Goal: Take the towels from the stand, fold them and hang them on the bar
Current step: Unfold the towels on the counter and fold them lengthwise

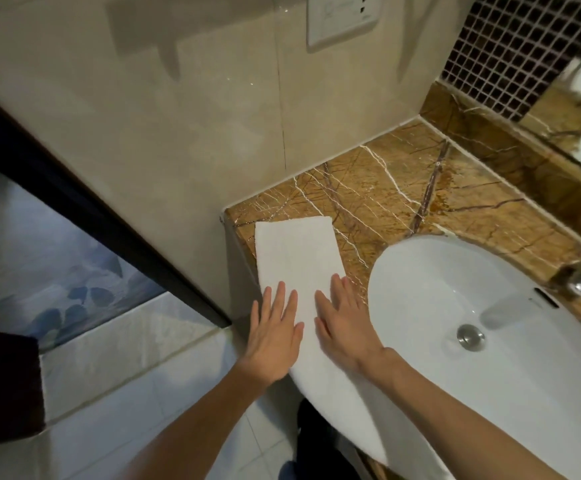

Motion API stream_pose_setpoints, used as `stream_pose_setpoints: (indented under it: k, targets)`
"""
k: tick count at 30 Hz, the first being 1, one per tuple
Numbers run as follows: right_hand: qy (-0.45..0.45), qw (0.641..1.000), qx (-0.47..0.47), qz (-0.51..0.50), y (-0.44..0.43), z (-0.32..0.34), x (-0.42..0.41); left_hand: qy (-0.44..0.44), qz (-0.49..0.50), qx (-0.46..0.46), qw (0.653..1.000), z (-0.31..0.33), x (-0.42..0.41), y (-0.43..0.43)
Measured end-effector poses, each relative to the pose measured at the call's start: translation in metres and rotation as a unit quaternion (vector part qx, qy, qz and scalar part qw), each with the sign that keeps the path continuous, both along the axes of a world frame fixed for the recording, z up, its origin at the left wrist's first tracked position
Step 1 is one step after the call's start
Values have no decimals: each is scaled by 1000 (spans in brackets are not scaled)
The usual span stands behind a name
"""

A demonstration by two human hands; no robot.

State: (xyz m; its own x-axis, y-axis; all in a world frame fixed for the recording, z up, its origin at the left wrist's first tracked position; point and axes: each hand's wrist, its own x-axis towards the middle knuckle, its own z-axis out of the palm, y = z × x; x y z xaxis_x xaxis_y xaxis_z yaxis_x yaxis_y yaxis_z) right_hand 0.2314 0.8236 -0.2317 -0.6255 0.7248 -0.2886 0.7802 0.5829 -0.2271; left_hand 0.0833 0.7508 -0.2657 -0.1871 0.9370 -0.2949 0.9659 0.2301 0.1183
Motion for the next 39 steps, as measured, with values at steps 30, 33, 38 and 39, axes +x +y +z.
stream_pose_setpoints:
  k: [30,33,38,39]
  targets:
    - [63,974,-9,-217,-132,17,92,-575,445,31,686,10,40,-84]
    - [46,973,-15,-225,-130,22,103,-582,431,22,689,14,39,-89]
    - [22,967,-56,-246,-130,26,117,-599,407,14,689,21,41,-94]
    - [18,965,-64,-254,-131,26,119,-600,403,14,691,23,41,-94]
